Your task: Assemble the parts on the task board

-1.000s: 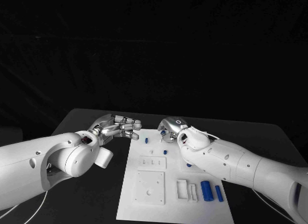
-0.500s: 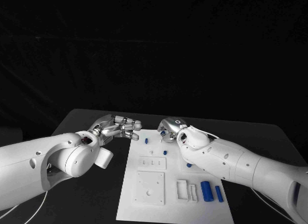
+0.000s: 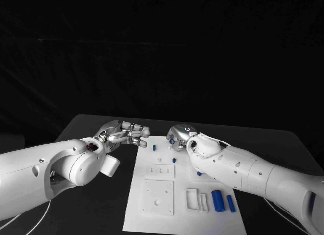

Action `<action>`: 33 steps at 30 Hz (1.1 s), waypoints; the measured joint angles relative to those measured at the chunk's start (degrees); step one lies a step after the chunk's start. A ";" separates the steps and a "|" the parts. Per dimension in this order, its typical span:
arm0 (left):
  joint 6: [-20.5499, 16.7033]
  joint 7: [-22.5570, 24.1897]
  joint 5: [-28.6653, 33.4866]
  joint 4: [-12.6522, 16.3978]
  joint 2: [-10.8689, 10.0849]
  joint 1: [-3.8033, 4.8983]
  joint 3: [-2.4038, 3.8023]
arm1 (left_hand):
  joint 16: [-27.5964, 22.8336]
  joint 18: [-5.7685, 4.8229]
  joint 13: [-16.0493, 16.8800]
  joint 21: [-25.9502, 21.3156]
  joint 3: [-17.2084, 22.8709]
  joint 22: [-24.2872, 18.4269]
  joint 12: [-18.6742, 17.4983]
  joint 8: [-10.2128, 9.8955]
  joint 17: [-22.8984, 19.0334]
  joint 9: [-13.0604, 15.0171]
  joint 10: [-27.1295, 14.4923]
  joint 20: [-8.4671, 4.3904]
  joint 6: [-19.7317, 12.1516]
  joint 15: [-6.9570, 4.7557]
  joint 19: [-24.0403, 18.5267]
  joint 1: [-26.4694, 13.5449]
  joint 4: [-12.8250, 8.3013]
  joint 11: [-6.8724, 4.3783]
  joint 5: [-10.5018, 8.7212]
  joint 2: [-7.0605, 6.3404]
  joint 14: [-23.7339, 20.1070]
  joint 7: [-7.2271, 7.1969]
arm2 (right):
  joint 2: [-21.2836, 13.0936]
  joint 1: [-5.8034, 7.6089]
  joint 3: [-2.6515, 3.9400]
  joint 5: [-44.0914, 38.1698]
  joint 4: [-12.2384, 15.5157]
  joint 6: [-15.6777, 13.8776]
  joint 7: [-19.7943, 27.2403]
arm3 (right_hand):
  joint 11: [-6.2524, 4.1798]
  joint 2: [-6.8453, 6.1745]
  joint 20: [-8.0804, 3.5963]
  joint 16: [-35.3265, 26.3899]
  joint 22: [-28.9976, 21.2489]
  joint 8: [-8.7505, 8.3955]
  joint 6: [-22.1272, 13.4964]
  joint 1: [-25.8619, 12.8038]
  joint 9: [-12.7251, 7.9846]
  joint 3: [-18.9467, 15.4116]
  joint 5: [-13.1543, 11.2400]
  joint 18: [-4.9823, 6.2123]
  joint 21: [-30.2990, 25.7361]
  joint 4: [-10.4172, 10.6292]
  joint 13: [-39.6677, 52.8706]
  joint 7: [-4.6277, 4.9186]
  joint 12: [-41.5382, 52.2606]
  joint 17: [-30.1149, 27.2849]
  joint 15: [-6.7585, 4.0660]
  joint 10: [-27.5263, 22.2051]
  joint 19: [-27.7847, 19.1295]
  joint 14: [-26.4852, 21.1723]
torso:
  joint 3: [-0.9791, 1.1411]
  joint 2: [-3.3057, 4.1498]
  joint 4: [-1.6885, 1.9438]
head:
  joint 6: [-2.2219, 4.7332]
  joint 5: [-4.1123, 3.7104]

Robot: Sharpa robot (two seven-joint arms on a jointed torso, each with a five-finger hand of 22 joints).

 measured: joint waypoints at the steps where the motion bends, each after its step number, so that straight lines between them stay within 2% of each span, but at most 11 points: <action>1: 0.00 -0.01 0.00 0.00 0.00 0.00 0.00 | 0.00 0.00 0.00 0.00 0.00 0.00 0.00 0.00 0.00 0.00 0.00 0.00 0.00 0.00 0.00 0.00 0.00 0.00 0.00 0.00 0.00 0.00 | 0.01 0.01 0.00 0.03 -0.03 0.05 0.01 | 0.18 0.00 0.00 0.00 0.00 0.00 0.00 0.00 0.00 0.00 0.00 -0.01 0.00 0.00 0.00 0.00 0.03 0.00 0.00 -0.19 0.00 0.00 | -0.01 -0.01 0.00 | 0.00 0.02; 7: 0.01 -0.09 -0.01 0.00 0.00 0.03 0.00 | 0.00 0.00 0.00 0.00 0.00 0.00 0.00 0.00 0.00 0.00 0.00 0.00 0.00 0.00 0.00 0.00 0.00 0.00 0.00 0.00 0.00 0.00 | 0.08 0.01 0.01 0.17 -0.12 0.25 0.08 | 0.18 -0.28 0.00 -0.21 0.13 0.00 -0.39 -0.26 0.00 -0.42 0.00 -0.23 -0.22 -0.42 0.00 -0.01 0.03 -0.06 0.00 -0.20 0.00 0.00 | -0.01 -0.01 -0.03 | 0.00 0.10; 10: 0.01 -0.13 -0.02 0.00 0.00 0.04 0.00 | 0.00 0.00 0.00 0.00 0.00 0.00 0.00 0.00 0.00 0.00 0.00 0.00 0.00 0.00 0.00 0.00 0.00 0.00 0.00 0.00 0.00 0.00 | 0.08 0.02 0.01 0.23 -0.13 0.21 0.11 | 0.18 -1.95 0.00 -0.21 0.13 0.00 -1.18 -0.54 -0.04 -2.16 0.00 -0.20 -0.46 -0.98 -0.04 -0.07 0.03 -0.20 -0.01 -0.20 0.00 0.00 | 0.00 -0.01 -0.06 | 0.03 0.15; 12: 0.01 -0.16 -0.02 -0.01 0.00 0.05 0.00 | 0.00 0.00 0.00 0.00 0.00 0.00 0.00 0.00 0.00 0.00 0.00 0.00 0.00 0.00 0.00 0.00 0.00 0.00 0.00 0.00 0.00 0.00 | 0.05 0.00 0.00 0.35 -0.07 0.13 0.16 | 0.76 -3.04 0.00 -0.49 0.00 0.00 -1.75 -0.83 -0.11 -4.16 0.00 0.11 -0.60 -1.07 -0.05 0.11 0.04 -0.36 0.07 -0.85 0.00 -0.07 | 0.01 -0.01 -0.07 | 0.04 0.15; 13: 0.01 -0.17 -0.02 -0.01 0.00 0.05 0.00 | 0.00 0.00 0.00 0.00 0.00 0.00 0.00 0.00 0.00 0.00 0.00 0.00 0.00 0.00 0.00 0.00 0.00 0.00 0.00 0.00 0.00 0.00 | 0.02 -0.02 -0.02 0.44 -0.02 0.08 0.19 | 1.04 -3.56 0.15 -0.49 -0.18 0.00 -2.19 -1.24 -0.11 -5.64 0.00 0.22 -0.84 -0.91 0.01 0.07 0.24 -0.44 0.33 -1.84 0.11 -0.11 | 0.01 -0.01 -0.08 | 0.04 0.15; 14: 0.01 -0.18 -0.03 -0.01 0.00 0.05 0.00 | 0.00 0.00 0.00 0.00 0.00 0.00 0.00 0.00 0.00 0.00 0.00 0.00 0.00 0.00 0.00 0.00 0.00 0.00 0.00 0.00 0.00 0.00 | -0.02 -0.07 -0.06 0.53 0.03 0.04 0.24 | 1.46 -3.65 0.79 -0.49 -0.83 0.00 -2.89 -0.66 -0.11 -9.70 0.00 0.97 -1.44 -0.65 0.08 0.15 0.46 -0.70 0.74 -3.05 0.10 -0.09 | 0.01 0.00 -0.09 | 0.05 0.15; 15: 0.02 -0.19 -0.03 -0.01 0.00 0.06 0.00 | 0.00 0.00 0.00 0.00 0.00 0.00 0.00 0.00 0.00 0.00 0.00 0.00 0.00 0.00 0.00 0.00 0.00 0.00 0.00 0.00 0.00 0.00 | -0.06 -0.12 -0.10 0.65 0.11 -0.03 0.28 | 1.62 -3.52 1.03 -0.50 -1.30 0.00 -3.64 0.10 -0.13 -12.60 0.00 1.18 -1.78 -0.59 0.10 0.12 0.48 -0.84 0.87 -4.13 0.01 -0.04 | 0.01 0.00 -0.09 | 0.06 0.14; 20: 0.02 -0.24 -0.06 -0.08 -0.05 0.08 0.00 | 0.00 0.00 0.00 0.00 0.00 -0.14 0.00 0.00 -0.05 0.00 0.00 0.00 0.00 0.00 0.00 0.00 0.00 0.00 0.00 0.00 0.00 0.00 | -0.51 -0.22 -0.12 1.32 0.81 -0.90 0.45 | 2.45 -3.46 1.23 -0.50 -2.56 0.00 -8.93 2.26 -0.36 -20.12 0.00 1.55 -2.00 -0.21 -0.06 -0.32 0.41 -1.35 1.12 -10.28 0.20 -0.13 | 0.08 0.03 -0.14 | 0.15 0.04; 22: 0.03 -0.26 -0.09 -0.16 -0.07 0.11 0.00 | 0.00 0.00 0.00 0.00 0.00 -0.14 0.00 0.00 -0.05 0.00 0.00 0.00 0.00 0.00 0.00 0.00 0.00 0.00 0.00 0.00 0.00 0.00 | -0.80 -0.22 -0.10 1.63 1.27 -1.47 0.50 | 2.65 -3.50 1.75 -0.50 -3.46 0.00 -9.82 4.14 -0.39 -22.94 0.00 1.99 -2.00 1.06 -0.08 -0.61 0.36 -1.70 1.32 -11.71 0.10 -0.33 | 0.12 0.03 -0.18 | 0.21 0.04; 28: 0.03 -0.29 -0.23 -0.43 -0.27 0.21 0.00 | 0.00 0.00 0.00 0.00 0.00 -0.21 0.00 0.00 -0.05 0.00 -0.21 0.00 0.00 0.13 0.00 0.00 0.00 0.21 0.00 0.00 -0.13 0.00 | -1.78 -0.14 0.79 2.30 2.84 -3.21 0.61 | 2.84 -4.41 1.75 -0.50 -4.89 0.00 -10.13 5.15 -0.38 -23.26 0.00 2.01 -1.55 2.69 -0.15 -0.91 0.36 -2.12 1.32 -12.67 0.10 -0.33 | 0.12 0.03 -0.24 | 0.46 -0.07; 33: 0.02 -0.30 -0.36 -0.75 -0.44 0.33 -0.01 | 0.00 0.00 0.00 0.00 0.00 -0.21 0.00 0.00 -0.10 0.00 -0.20 0.00 0.00 0.20 0.00 0.00 0.00 0.21 0.00 0.00 -0.21 0.00 | -2.80 -0.03 2.07 2.92 3.98 -4.63 0.72 | 2.84 -4.41 1.75 -0.49 -5.60 0.00 -10.13 5.15 -0.38 -23.03 0.00 2.01 -1.30 2.92 -0.15 -0.92 0.36 -2.23 1.32 -12.67 0.10 -0.33 | 0.17 0.04 -0.31 | 0.85 -0.13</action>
